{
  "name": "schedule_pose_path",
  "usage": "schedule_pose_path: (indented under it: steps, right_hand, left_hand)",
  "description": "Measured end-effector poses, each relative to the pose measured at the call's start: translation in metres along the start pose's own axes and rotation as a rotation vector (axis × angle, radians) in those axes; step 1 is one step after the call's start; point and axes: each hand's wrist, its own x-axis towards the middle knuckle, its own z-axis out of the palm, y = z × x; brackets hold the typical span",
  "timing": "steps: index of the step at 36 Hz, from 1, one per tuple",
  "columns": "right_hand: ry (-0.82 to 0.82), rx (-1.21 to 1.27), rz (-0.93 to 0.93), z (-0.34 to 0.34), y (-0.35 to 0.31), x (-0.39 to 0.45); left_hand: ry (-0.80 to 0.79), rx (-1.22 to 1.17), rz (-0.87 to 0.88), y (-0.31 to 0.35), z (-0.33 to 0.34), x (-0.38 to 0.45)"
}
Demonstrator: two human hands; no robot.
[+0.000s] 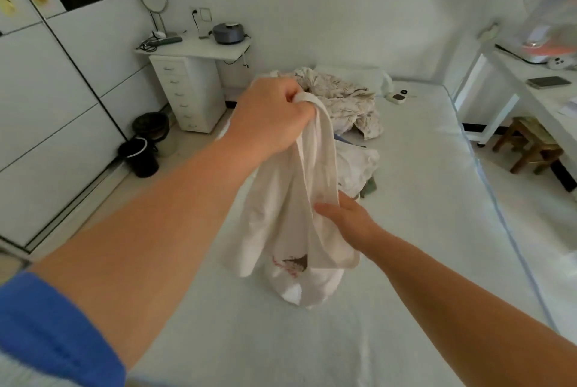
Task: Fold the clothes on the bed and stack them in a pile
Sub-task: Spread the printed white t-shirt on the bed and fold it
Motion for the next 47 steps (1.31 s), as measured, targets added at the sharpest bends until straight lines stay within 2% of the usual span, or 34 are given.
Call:
schedule_pose_path:
  steps: [2, 7, 10, 13, 18, 21, 24, 27, 29, 31, 33, 35, 37, 40, 42, 47]
  right_hand:
    - [-0.040, -0.079, -0.033, 0.012, -0.003, 0.009]
    - [0.146, -0.532, -0.043, 0.012, 0.011, 0.019]
    - [0.211, -0.624, -0.006, -0.011, 0.025, 0.015]
    - [0.302, -0.511, -0.003, -0.039, 0.032, 0.009]
    - [0.215, -0.070, -0.034, -0.071, 0.018, -0.001]
    - [0.227, -0.023, -0.055, -0.087, 0.001, -0.006]
    - [0.132, -0.224, -0.037, -0.108, -0.020, -0.017]
    - [-0.057, -0.426, 0.047, -0.133, -0.034, -0.037]
    - [-0.167, -0.425, 0.150, -0.149, -0.037, -0.051]
    - [-0.200, -0.269, 0.275, -0.162, -0.035, -0.064]
    - [-0.185, -0.003, 0.352, -0.169, -0.032, -0.078]
    - [-0.157, 0.250, 0.340, -0.172, -0.025, -0.091]
    - [-0.070, 0.367, 0.371, -0.168, -0.015, -0.101]
    - [0.007, 0.152, 0.535, -0.155, 0.008, -0.114]
    - [-0.088, 0.053, 0.571, -0.146, 0.019, -0.123]
    - [-0.303, 0.137, 0.540, -0.139, 0.029, -0.138]
  left_hand:
    - [0.007, 0.026, -0.016, -0.006, -0.005, -0.002]
    - [0.086, 0.098, -0.055, -0.036, -0.027, -0.007]
    - [0.098, 0.171, -0.105, -0.064, -0.038, -0.013]
    - [0.112, 0.221, -0.181, -0.093, -0.044, -0.020]
    - [0.037, 0.358, -0.298, -0.127, -0.042, -0.026]
    - [-0.012, 0.382, -0.332, -0.135, -0.036, -0.028]
    - [-0.151, 0.261, -0.340, -0.133, -0.033, -0.027]
    - [-0.407, 0.081, -0.329, -0.125, -0.037, -0.025]
    - [-0.568, -0.014, -0.304, -0.118, -0.040, -0.025]
    - [-0.654, -0.070, -0.285, -0.112, -0.038, -0.023]
    - [-0.616, -0.017, -0.262, -0.107, -0.027, -0.020]
    - [-0.508, 0.103, -0.207, -0.102, -0.013, -0.017]
    - [-0.395, 0.121, -0.168, -0.099, 0.002, -0.016]
    - [-0.274, 0.026, -0.155, -0.091, 0.025, -0.016]
    - [-0.201, -0.034, -0.160, -0.086, 0.043, -0.016]
    - [-0.056, -0.093, -0.258, -0.075, 0.080, -0.022]
